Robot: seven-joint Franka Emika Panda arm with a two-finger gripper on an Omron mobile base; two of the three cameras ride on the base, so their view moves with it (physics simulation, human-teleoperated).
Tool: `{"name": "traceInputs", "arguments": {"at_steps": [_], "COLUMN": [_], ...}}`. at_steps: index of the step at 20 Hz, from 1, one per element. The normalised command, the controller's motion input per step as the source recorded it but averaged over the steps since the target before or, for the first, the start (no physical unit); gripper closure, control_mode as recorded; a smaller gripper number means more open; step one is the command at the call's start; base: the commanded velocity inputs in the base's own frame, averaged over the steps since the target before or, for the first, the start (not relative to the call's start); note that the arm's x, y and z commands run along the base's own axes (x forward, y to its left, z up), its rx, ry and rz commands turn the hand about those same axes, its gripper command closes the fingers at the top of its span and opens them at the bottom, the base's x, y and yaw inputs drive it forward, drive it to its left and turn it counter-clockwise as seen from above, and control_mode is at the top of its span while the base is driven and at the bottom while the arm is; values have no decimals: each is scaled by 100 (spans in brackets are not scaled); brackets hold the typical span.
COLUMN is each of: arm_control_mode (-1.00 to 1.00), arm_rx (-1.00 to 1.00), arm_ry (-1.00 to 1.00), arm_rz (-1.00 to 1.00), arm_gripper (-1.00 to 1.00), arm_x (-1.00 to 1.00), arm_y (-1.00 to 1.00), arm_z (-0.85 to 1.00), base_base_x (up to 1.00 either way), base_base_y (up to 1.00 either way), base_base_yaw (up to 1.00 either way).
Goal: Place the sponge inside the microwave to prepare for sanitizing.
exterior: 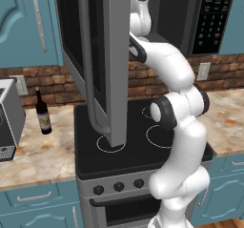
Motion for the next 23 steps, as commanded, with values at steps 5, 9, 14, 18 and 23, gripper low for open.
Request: {"name": "traceInputs", "arguments": {"at_steps": [5, 9, 14, 18, 23], "arm_control_mode": [-100, -100, -100, -100, -100], "arm_rx": [0, 0, 0, 0, 0], "arm_ry": [-9, -4, -7, -6, -5], "arm_rz": [0, 0, 0, 0, 0], "arm_gripper": [-100, -100, -100, -100, -100], "arm_x": [-64, -77, -97, -100, -100], "arm_y": [-5, -17, -30, -31, -15], "arm_z": [11, 18, 11, 16, 27], "base_base_x": [0, 0, 0, 0, 0], "base_base_y": [0, 0, 0, 0, 0], "base_base_yaw": [0, 0, 0, 0, 0]}}
